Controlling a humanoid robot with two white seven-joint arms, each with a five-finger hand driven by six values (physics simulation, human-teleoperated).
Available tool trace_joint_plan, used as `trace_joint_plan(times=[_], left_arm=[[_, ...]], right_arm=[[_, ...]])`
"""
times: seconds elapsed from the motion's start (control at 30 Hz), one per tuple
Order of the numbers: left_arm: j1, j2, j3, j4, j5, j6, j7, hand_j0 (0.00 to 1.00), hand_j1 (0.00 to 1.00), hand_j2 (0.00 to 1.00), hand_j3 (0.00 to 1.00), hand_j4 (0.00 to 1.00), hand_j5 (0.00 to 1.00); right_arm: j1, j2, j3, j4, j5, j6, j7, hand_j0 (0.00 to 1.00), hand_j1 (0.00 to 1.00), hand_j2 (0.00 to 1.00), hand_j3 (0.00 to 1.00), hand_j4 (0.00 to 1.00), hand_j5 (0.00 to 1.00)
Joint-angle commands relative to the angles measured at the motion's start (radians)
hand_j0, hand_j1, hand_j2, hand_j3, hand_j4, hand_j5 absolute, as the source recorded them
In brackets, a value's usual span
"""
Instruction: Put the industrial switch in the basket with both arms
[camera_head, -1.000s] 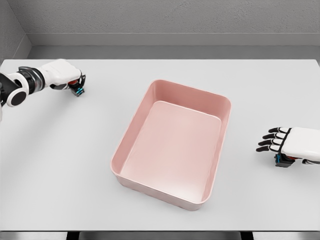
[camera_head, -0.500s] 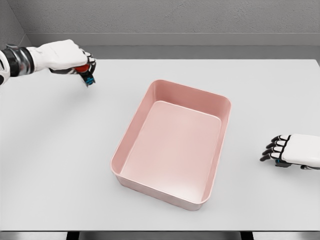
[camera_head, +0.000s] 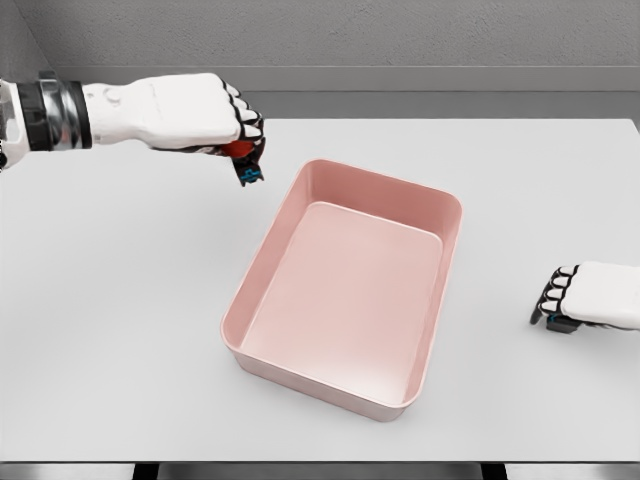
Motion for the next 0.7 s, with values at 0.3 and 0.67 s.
trace_joint_plan(times=[0.3,0.67], left_arm=[[0.011,-0.007,-0.092,-0.159,0.082,0.003,-0.002,0.35,0.35,0.35,0.35,0.35,0.35],[0.069,-0.018,-0.196,-0.169,0.082,0.003,0.001,0.37,0.37,0.37,0.37,0.37,0.37]], right_arm=[[0.000,0.008,-0.013,0.000,0.006,0.001,-0.001,0.54,0.54,0.54,0.54,0.54,0.54],[-0.005,0.006,-0.093,0.000,-0.003,0.001,-0.005,0.54,0.54,0.54,0.54,0.54,0.54]])
